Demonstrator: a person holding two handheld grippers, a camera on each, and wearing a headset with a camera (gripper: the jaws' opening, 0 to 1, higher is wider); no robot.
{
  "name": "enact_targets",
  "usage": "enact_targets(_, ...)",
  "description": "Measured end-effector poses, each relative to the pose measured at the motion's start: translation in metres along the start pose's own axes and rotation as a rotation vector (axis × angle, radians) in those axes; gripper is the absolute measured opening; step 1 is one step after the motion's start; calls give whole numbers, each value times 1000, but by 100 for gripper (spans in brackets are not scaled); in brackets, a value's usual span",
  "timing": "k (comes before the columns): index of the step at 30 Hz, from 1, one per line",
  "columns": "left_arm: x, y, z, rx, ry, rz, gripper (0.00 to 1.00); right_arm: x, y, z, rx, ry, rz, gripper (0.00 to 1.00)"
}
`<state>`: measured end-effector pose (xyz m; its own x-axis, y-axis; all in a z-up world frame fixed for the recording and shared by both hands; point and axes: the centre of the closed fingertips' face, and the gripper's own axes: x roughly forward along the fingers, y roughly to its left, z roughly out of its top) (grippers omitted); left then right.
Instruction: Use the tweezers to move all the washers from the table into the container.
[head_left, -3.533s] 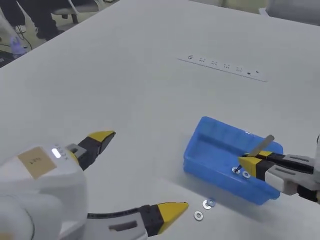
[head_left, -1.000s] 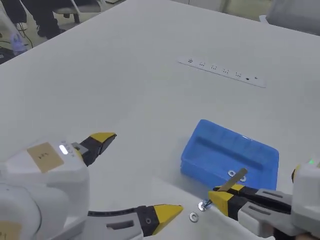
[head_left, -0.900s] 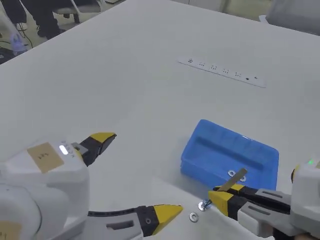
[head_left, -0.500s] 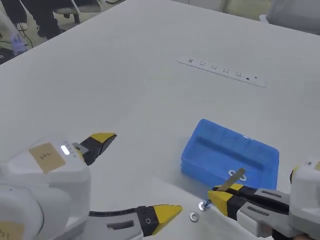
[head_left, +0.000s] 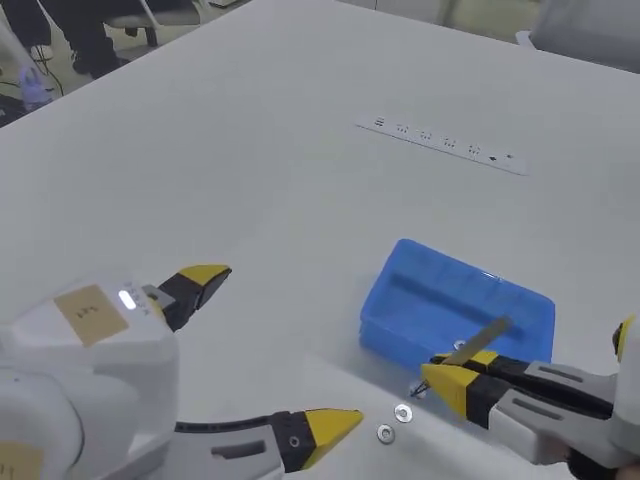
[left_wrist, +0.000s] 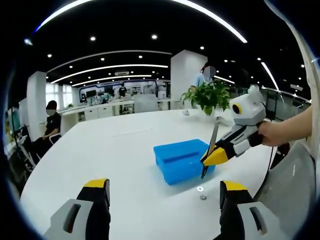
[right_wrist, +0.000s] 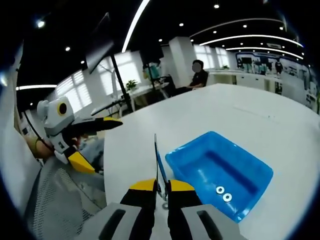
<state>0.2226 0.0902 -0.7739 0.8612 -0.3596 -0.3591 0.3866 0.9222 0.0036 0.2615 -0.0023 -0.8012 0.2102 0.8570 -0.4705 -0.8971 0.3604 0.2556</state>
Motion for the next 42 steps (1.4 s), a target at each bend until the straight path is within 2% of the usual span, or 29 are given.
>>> enact_targets(9, -1, 1, 1, 2, -7, 1, 93, -9, -2, 23, 21, -51, -13, 4)
enact_targets(13, -1, 1, 2, -6, -10, 1, 93, -13, -8, 32, 33, -78, -27, 4)
enact_targets(23, -1, 0, 2, -2, -11, -2, 93, -15, -31, 46, 43, -101, -73, 4)
enact_targets(34, 0, -1, 2, 0, -8, -6, 93, -6, -53, 48, 47, -81, -104, 4)
enact_targets(42, 0, -3, 2, 4, -9, -13, 93, -1, -58, 43, 38, -58, -108, 4)
